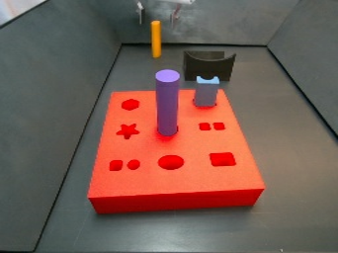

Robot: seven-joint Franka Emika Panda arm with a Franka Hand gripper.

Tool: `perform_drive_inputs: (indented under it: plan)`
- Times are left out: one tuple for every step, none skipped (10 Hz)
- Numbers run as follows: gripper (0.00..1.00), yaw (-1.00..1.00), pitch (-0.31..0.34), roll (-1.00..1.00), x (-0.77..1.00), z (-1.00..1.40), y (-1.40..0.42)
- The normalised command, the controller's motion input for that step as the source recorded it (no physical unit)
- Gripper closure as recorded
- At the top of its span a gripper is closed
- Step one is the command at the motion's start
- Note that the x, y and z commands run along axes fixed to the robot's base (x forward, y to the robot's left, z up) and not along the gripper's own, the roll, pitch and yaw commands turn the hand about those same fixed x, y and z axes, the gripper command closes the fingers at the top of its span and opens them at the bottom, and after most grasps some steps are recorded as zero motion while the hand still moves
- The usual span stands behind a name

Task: Pick up the oval object. Move up. Move to above the board. Insert the oval object.
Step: Pick up the oval object.

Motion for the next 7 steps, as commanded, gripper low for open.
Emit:
perform_drive_inputs:
  plan:
    - [0.0, -0.2, -0.1, -0.16, -0.05, -0.53, 0.0]
    - [0.0, -0.03, -0.107, -0.1, -0.05, -0.26, 0.0]
    - [0.0, 0.0, -0.059, 0.0, 0.0, -0.13, 0.0]
    - [0.0, 0.01, -0.047, 0.0, -0.05, -0.06, 0.0]
    - [0.0, 0.0, -0.053, 0.0, -0.04, 0.0, 0.0]
    - [0.0, 0.0, 0.0, 0.0, -0.02, 0.0, 0.0]
    - [0.0, 0.0, -0.006, 0.0, 0.0, 0.0, 0.0]
